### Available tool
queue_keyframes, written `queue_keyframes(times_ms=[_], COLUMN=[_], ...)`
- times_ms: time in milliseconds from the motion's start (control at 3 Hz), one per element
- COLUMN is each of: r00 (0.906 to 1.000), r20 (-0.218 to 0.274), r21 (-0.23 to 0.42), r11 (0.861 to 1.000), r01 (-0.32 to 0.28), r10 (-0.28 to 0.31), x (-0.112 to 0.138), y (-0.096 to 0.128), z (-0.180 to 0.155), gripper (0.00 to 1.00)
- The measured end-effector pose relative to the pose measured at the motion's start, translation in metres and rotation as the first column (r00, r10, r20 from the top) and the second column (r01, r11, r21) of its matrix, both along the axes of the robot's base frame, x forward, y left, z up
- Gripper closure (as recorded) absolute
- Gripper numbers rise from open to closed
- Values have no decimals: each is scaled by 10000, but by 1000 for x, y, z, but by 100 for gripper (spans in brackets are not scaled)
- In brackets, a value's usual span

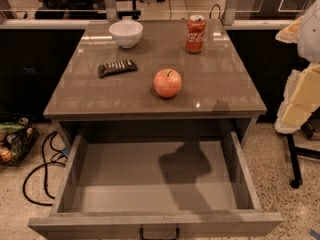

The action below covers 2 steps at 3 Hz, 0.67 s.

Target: Place coke can into top drawer

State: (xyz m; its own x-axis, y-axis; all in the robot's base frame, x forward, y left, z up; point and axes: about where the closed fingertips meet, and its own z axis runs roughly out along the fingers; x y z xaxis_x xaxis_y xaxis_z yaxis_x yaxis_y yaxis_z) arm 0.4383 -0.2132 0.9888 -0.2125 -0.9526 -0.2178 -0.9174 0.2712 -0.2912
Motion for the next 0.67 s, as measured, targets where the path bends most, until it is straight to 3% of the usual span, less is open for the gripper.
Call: queue_keyframes(times_ms=[333,667], r00=[10000,9976], r20=[2,645], r21=[0,686], r11=[10000,9975], r01=[0,194], r10=[0,-238], x=[0,40], y=[0,-16], z=[0,2], gripper=[0,0])
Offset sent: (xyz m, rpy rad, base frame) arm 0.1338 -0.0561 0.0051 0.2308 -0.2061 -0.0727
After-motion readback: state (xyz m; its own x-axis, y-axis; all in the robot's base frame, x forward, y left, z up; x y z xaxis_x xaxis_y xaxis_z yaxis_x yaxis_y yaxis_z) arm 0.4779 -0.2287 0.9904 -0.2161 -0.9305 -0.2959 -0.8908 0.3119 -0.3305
